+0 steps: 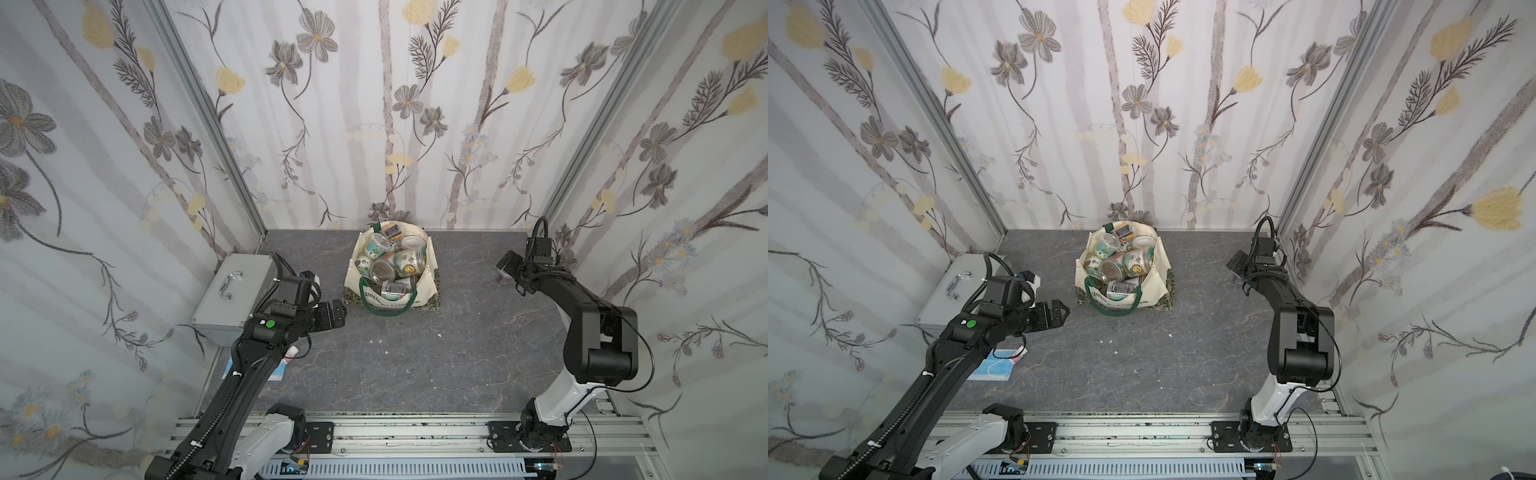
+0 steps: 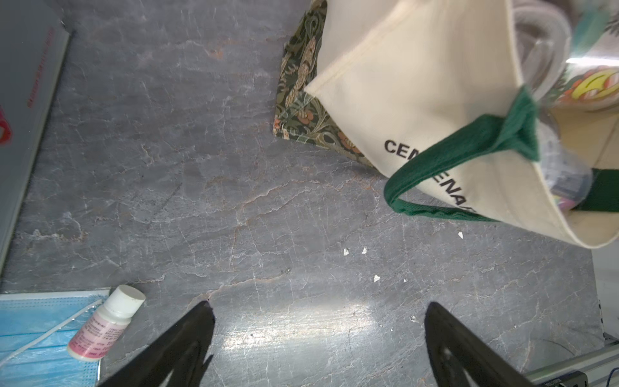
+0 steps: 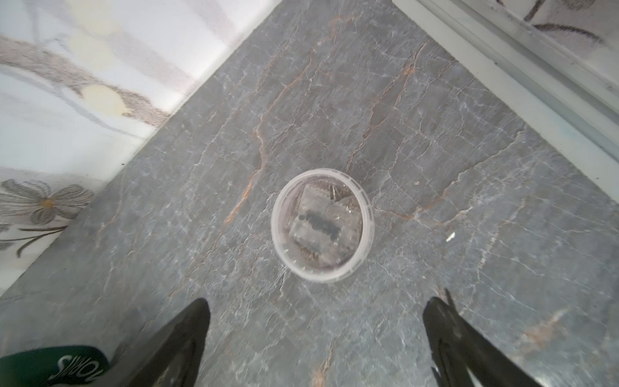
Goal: Take out the seed jars from the canvas bag
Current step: Place the seed jar at the center of the board, then pick up the seed jar from the canvas bag.
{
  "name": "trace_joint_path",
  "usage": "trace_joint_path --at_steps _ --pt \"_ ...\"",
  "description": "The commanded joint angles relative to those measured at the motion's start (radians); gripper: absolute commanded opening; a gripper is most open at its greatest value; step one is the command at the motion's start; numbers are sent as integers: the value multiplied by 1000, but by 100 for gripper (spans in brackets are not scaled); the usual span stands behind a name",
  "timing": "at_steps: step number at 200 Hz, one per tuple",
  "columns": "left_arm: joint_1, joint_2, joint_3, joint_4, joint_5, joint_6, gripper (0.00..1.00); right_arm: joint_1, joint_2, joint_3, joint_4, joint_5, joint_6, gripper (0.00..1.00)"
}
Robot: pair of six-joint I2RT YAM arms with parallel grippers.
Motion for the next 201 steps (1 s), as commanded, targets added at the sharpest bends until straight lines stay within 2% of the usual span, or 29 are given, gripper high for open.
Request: trace_joint_path --at_steps 1,53,81,100,123,158,180,201 --pt "-5 -12 70 29 -15 -21 100 23 -87 -19 -19 -60 -25 100" --pt "-27 68 194 176 22 -28 100 192 -288 31 -145 -133 -49 100" --pt "-39 148 227 251 -16 27 100 285 -329 117 -198 -197 -44 100" --pt "-40 172 191 320 -33 85 100 348 -339 155 -177 -276 5 100" --pt "-35 160 105 393 -58 135 100 440 -332 185 -114 -329 96 100" --pt "-33 188 121 372 -37 121 100 552 -258 265 -32 -383 232 100" --pt "-27 201 125 373 -27 115 100 610 -192 323 8 -382 322 100" --pt "-21 213 135 364 -15 107 100 669 -152 353 29 -319 426 100"
